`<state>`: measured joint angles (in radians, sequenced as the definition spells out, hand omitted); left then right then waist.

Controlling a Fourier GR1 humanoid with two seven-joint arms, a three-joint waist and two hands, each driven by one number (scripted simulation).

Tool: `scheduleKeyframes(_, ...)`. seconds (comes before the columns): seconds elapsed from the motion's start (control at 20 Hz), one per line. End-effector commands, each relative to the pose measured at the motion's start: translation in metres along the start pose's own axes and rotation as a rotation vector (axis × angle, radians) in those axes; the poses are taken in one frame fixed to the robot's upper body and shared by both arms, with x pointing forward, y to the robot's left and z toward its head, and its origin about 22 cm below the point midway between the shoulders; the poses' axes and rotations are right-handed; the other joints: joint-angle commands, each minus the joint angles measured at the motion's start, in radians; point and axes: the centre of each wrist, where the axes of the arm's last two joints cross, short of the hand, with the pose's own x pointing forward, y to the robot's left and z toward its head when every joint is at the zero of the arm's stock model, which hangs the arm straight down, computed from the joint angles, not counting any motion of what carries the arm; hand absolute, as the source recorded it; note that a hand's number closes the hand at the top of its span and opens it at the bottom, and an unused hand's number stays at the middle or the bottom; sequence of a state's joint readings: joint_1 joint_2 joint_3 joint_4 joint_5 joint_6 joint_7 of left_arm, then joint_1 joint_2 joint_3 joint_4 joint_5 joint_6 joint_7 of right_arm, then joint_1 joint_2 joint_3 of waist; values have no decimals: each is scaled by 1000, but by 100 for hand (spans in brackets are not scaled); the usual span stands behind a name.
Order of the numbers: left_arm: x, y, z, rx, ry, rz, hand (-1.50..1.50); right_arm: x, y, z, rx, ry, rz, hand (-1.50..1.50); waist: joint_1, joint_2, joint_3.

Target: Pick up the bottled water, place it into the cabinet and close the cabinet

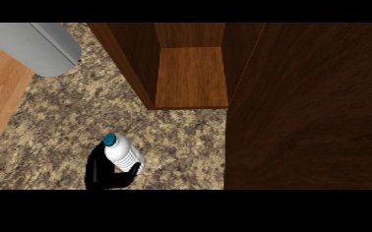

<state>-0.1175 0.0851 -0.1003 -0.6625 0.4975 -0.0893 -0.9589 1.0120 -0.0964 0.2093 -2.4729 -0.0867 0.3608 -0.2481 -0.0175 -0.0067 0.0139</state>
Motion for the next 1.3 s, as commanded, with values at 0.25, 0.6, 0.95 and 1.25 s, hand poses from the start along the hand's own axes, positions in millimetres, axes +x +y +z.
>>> scheduleKeyframes(0.25, 11, -57, -35, -167, 40, 115, 150, 19, 5, -4, -20, -21, -12, -150, 9, 4, -14)
scheduleKeyframes(0.6, 39, -116, -56, -206, 65, 102, 150, 20, 0, -12, -11, -32, -33, -150, 16, 6, -14)
scheduleKeyframes(0.95, 72, -167, -97, -232, -9, -47, 150, 30, 6, -6, -10, -37, -35, -150, 2, 4, -14)
scheduleKeyframes(1.25, 96, -212, -115, -246, -14, -83, 150, 14, -2, -1, -33, -41, -22, -150, -8, 5, -14)
